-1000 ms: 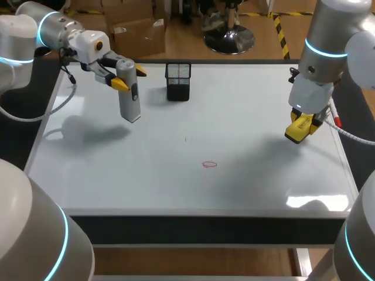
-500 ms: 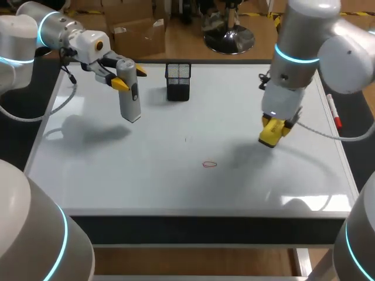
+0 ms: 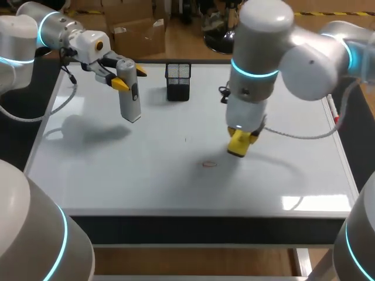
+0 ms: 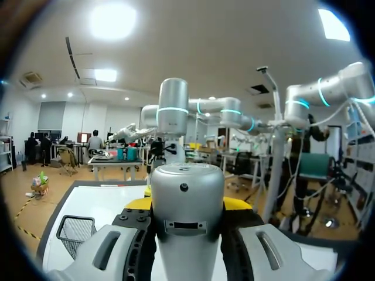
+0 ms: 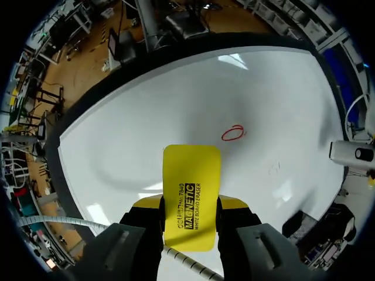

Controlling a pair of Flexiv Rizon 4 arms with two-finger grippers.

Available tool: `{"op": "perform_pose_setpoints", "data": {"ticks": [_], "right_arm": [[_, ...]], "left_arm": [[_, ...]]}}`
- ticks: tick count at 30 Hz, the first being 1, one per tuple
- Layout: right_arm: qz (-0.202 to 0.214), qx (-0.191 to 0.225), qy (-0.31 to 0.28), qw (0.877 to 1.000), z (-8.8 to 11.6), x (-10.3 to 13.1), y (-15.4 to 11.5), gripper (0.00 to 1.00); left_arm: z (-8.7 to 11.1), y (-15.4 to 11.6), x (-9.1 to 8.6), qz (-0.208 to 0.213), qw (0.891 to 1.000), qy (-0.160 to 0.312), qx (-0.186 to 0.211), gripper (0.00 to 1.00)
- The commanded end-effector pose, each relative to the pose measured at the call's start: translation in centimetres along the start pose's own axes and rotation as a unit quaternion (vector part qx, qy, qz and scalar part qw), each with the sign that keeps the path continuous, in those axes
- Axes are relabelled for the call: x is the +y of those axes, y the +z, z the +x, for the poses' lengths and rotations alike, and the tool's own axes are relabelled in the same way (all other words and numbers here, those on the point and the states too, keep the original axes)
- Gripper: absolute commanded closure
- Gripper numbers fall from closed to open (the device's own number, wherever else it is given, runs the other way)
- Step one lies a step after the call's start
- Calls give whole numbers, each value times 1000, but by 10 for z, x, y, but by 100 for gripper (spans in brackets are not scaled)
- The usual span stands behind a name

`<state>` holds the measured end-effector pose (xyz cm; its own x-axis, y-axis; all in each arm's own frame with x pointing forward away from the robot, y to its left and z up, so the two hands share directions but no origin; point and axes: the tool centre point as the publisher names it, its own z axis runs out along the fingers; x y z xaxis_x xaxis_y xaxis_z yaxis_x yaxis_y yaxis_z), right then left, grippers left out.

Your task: Pick up the inspection probe, press it on each red-marked spot on the whiteboard one by one, put down the probe, pick up the eraser, and wipe off all the red marks.

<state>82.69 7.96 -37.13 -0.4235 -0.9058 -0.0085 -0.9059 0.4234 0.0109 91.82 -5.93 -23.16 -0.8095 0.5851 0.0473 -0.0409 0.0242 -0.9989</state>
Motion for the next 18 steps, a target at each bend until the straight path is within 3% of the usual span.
{"op": "perform_pose_setpoints", "data": {"ticks": [1, 7, 18], "right_arm": [[4, 19, -8, 1000, -20, 15, 4, 100], [-18, 12, -41, 999, -36, 34, 9, 100], [-18, 12, -41, 999, -36, 34, 9, 100]], "left_arm": [[0, -1, -2, -1, 1000, -1, 1, 100], [0, -1, -2, -1, 1000, -1, 1, 100], [0, -1, -2, -1, 1000, -1, 1, 100]]}}
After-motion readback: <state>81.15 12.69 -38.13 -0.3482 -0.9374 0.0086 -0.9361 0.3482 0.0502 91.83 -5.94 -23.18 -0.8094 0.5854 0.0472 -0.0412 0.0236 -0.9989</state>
